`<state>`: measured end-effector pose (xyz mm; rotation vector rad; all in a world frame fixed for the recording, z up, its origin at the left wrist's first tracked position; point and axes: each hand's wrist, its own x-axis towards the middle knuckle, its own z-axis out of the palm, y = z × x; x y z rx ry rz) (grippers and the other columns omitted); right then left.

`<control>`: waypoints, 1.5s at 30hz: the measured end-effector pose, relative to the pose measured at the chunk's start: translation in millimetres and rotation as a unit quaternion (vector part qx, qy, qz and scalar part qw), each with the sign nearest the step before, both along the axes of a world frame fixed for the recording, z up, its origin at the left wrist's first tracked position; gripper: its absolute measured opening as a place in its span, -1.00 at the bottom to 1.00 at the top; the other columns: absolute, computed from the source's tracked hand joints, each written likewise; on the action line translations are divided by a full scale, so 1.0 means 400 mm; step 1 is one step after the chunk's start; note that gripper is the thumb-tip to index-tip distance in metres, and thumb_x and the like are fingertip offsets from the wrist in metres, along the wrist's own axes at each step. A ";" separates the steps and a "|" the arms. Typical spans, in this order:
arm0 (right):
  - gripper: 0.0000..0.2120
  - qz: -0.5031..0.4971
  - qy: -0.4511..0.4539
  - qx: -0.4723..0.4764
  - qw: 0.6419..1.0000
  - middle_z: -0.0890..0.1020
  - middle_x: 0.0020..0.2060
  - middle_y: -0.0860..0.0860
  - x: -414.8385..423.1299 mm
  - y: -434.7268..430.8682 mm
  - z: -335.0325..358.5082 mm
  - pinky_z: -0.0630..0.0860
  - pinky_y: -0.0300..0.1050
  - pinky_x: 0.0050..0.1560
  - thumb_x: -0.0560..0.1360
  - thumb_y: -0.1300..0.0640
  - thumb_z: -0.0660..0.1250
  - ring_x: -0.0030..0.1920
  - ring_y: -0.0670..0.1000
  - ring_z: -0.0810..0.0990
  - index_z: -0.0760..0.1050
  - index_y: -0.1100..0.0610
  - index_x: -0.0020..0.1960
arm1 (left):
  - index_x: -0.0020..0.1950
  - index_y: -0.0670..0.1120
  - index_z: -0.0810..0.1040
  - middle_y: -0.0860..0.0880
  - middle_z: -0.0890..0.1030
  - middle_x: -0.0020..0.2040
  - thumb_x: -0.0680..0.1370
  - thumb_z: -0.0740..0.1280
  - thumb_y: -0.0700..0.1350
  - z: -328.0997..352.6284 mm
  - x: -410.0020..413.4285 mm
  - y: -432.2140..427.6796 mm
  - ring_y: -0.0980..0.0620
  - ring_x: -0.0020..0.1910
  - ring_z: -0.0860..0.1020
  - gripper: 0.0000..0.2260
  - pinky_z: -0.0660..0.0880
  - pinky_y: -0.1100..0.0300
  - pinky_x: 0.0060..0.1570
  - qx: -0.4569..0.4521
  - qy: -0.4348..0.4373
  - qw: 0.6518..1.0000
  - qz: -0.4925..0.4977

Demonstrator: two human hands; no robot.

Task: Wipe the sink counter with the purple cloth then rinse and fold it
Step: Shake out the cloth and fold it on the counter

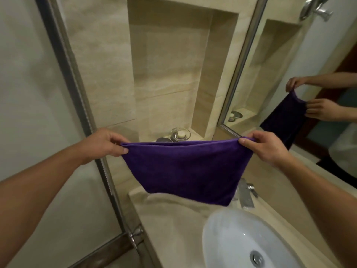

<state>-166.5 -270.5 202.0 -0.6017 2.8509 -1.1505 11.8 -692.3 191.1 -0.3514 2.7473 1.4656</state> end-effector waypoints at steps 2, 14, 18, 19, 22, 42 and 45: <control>-0.80 -0.001 -0.012 0.004 1.000 0.65 -0.29 0.02 -0.020 0.010 -0.010 0.51 -0.03 -0.19 0.48 -0.07 0.46 -0.24 0.02 0.59 0.61 0.06 -0.19 | -0.01 -0.19 0.71 -0.15 0.73 -0.09 0.45 0.50 -0.22 -0.008 -0.013 -0.002 -0.08 -0.03 0.69 -0.86 0.65 0.18 -0.04 0.049 -0.015 0.999 0.016; -0.96 0.088 -0.125 0.136 0.979 0.67 -0.17 0.05 -0.174 -0.039 -0.077 0.58 -0.06 -0.07 0.52 0.12 0.42 -0.10 0.04 0.64 0.62 0.09 -0.07 | -0.08 -0.10 0.69 -0.07 0.66 -0.18 0.52 0.44 -0.23 -0.103 -0.105 0.018 0.01 -0.19 0.58 -0.94 0.44 0.16 -0.14 0.090 0.012 0.972 0.215; -0.92 0.029 -0.046 0.162 0.985 0.65 -0.14 0.00 -0.229 -0.101 -0.111 0.50 -0.06 -0.15 0.54 0.03 0.41 -0.11 -0.02 0.59 0.61 0.03 -0.05 | 0.00 -0.12 0.68 -0.12 0.65 -0.17 0.50 0.45 -0.23 -0.128 -0.156 0.035 -0.04 -0.18 0.57 -0.90 0.44 0.20 -0.18 0.079 0.055 0.948 0.303; -0.91 0.019 -0.032 0.151 0.988 0.65 -0.15 -0.01 -0.239 -0.106 -0.113 0.49 -0.07 -0.15 0.53 0.00 0.42 -0.11 -0.03 0.59 0.61 0.02 -0.05 | 0.01 -0.12 0.69 -0.13 0.64 -0.17 0.50 0.44 -0.23 -0.128 -0.160 0.033 -0.05 -0.18 0.56 -0.89 0.43 0.18 -0.17 0.080 0.060 0.944 0.314; -0.89 0.015 0.011 0.114 0.993 0.65 -0.17 -0.05 -0.245 -0.105 -0.108 0.51 -0.06 -0.11 0.52 -0.04 0.43 -0.11 -0.02 0.60 0.61 -0.02 -0.09 | -0.06 -0.05 0.69 -0.06 0.64 -0.22 0.51 0.43 -0.24 -0.121 -0.142 0.024 0.01 -0.25 0.55 -0.90 0.43 0.20 -0.17 0.063 0.081 0.943 0.318; -0.81 0.337 -0.062 0.480 0.807 0.56 -0.21 -0.11 0.061 0.137 -0.512 0.42 -0.21 -0.22 0.56 -0.17 0.30 -0.18 -0.10 0.54 0.55 -0.09 -0.10 | -0.29 0.24 0.69 0.06 0.71 -0.22 0.40 0.55 -0.17 -0.569 0.290 0.227 0.24 -0.26 0.60 -0.73 0.46 0.31 -0.17 -0.044 -0.160 0.986 0.014; -0.83 0.348 -0.103 0.510 0.780 0.49 -0.33 -0.18 0.079 0.153 -0.532 0.32 -0.28 -0.27 0.53 -0.18 0.34 -0.22 -0.13 0.51 0.60 -0.10 -0.07 | -0.28 0.22 0.72 0.07 0.71 -0.26 0.42 0.52 -0.20 -0.580 0.307 0.241 0.23 -0.28 0.59 -0.73 0.48 0.31 -0.15 0.012 -0.249 0.968 -0.027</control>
